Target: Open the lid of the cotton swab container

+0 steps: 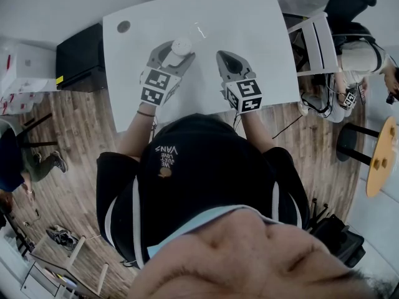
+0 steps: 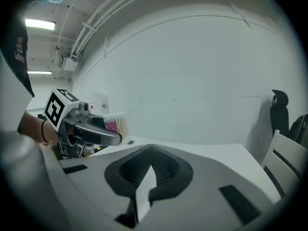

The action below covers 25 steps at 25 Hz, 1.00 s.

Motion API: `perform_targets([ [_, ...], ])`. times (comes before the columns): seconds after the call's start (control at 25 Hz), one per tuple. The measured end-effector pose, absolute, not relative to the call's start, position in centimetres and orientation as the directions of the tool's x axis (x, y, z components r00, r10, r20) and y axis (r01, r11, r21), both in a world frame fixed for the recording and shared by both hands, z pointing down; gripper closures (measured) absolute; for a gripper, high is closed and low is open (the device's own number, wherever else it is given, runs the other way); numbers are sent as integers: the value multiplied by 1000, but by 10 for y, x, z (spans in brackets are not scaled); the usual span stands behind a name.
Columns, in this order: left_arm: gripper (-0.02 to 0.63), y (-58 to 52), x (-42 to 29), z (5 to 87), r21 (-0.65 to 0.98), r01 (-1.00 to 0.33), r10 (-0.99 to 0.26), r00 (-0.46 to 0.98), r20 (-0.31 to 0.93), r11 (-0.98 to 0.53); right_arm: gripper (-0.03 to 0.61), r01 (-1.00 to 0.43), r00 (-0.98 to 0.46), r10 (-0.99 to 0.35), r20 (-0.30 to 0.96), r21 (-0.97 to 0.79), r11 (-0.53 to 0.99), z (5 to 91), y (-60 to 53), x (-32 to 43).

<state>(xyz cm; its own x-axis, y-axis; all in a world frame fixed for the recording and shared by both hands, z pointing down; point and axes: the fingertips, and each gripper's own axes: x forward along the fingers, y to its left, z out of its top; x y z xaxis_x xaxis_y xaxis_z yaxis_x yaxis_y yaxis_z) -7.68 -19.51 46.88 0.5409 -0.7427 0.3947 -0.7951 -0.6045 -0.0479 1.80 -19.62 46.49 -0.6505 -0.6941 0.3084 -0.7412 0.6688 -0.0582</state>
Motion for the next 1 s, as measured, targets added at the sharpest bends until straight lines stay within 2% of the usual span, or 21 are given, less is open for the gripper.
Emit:
perform_targets([
  [1.0, 354, -189, -66, 476, -30, -794, -737, 550, 393, -608, 566, -744, -648, -694, 312, -67, 665, 469, -190, 25],
])
